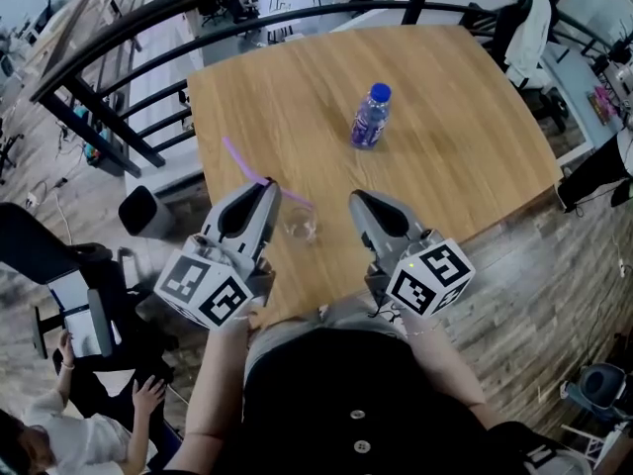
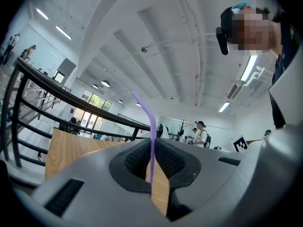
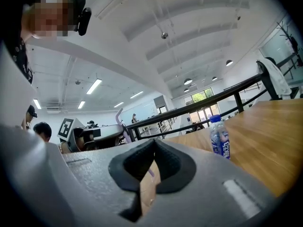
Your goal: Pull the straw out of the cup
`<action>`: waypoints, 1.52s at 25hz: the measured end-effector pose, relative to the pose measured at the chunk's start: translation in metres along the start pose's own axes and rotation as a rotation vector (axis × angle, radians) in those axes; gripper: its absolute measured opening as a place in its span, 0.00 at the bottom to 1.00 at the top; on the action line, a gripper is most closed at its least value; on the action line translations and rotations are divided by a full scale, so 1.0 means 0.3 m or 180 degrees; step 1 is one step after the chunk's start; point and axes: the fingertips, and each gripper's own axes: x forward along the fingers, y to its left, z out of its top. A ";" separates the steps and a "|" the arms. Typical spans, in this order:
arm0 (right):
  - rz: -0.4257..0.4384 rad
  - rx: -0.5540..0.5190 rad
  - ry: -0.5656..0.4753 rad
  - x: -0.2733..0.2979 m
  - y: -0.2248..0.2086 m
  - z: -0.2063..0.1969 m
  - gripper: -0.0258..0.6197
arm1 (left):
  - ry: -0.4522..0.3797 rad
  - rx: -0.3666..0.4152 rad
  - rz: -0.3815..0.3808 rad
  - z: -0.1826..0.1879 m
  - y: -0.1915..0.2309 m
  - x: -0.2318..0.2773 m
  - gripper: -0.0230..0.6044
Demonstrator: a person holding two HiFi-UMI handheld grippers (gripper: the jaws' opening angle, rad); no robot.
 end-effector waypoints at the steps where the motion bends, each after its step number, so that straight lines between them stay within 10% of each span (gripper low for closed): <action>1: 0.0009 0.0004 -0.0023 0.002 0.002 0.009 0.04 | -0.0045 -0.0015 0.0007 0.009 0.001 -0.005 0.11; 19: 0.0235 0.0131 -0.0240 0.021 0.045 0.067 0.04 | -0.0975 -0.0044 -0.0081 0.173 0.001 -0.116 0.11; 38: 0.0523 0.0042 -0.0125 0.044 0.104 0.056 0.04 | -0.0785 -0.0202 0.0120 0.051 0.045 -0.159 0.11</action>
